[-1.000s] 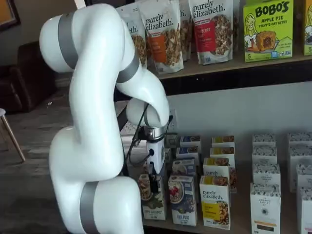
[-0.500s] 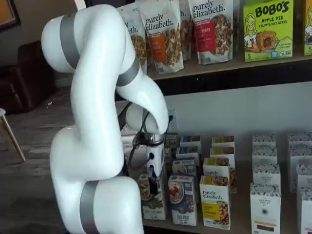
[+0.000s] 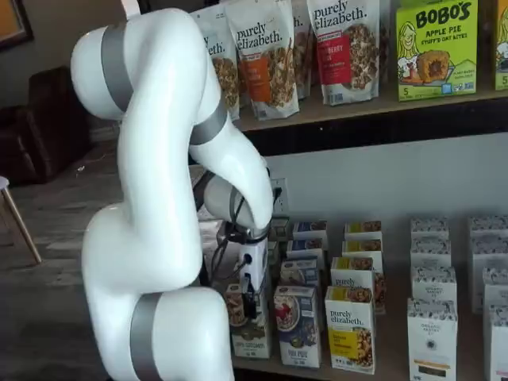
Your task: Pick up the blue and white box that is on the bottom shelf, the second box from the left
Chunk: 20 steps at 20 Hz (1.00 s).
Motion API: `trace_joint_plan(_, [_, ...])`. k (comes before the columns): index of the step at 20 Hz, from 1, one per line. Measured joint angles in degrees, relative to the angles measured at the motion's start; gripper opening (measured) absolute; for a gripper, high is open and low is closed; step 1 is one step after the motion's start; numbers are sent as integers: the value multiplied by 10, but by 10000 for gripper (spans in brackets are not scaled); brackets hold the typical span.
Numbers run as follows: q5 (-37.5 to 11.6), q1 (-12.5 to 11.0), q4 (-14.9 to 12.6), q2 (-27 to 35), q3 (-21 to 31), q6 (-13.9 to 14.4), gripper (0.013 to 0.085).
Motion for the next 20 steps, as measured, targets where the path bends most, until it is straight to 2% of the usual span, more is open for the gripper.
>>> trace_joint_plan(5, [1, 5, 2, 7, -3, 2, 850])
trace_joint_plan(11, [-16, 8, -13, 19, -5, 18, 850])
trace_joint_plan(16, [-56, -5, -9, 46, -8, -4, 850])
trace_joint_plan(20, [-56, -20, 7, 74, -25, -34, 850])
